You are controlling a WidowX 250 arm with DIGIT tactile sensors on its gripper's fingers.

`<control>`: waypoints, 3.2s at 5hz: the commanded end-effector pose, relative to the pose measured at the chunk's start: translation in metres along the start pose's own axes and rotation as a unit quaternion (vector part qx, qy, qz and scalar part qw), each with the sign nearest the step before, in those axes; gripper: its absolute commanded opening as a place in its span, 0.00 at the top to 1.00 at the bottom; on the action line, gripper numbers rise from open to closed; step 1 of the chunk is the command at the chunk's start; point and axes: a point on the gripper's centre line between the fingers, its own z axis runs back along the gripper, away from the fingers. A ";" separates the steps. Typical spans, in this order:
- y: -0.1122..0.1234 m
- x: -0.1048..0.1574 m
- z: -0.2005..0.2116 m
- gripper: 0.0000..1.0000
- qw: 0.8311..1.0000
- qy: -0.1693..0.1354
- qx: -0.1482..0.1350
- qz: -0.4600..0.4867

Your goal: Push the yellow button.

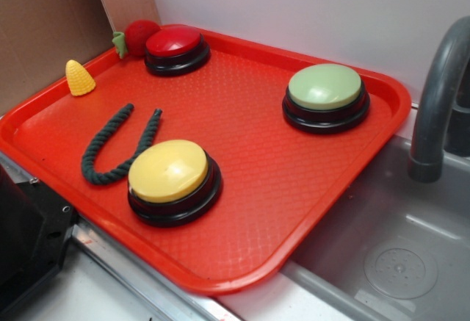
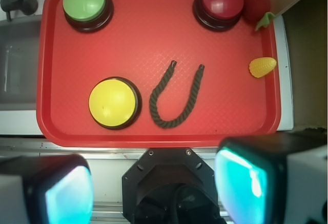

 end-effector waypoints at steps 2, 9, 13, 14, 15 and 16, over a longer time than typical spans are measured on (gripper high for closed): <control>-0.049 0.044 -0.053 0.00 0.991 0.040 0.031 -0.128; -0.079 0.035 -0.196 0.00 0.949 -0.007 -0.002 -0.316; -0.086 0.058 -0.143 0.00 0.954 0.022 0.019 -0.299; -0.083 0.057 -0.136 0.00 0.956 0.019 0.020 -0.292; -0.081 0.056 -0.126 0.00 0.959 0.017 0.017 -0.281; -0.081 0.055 -0.121 0.00 0.960 0.011 0.016 -0.278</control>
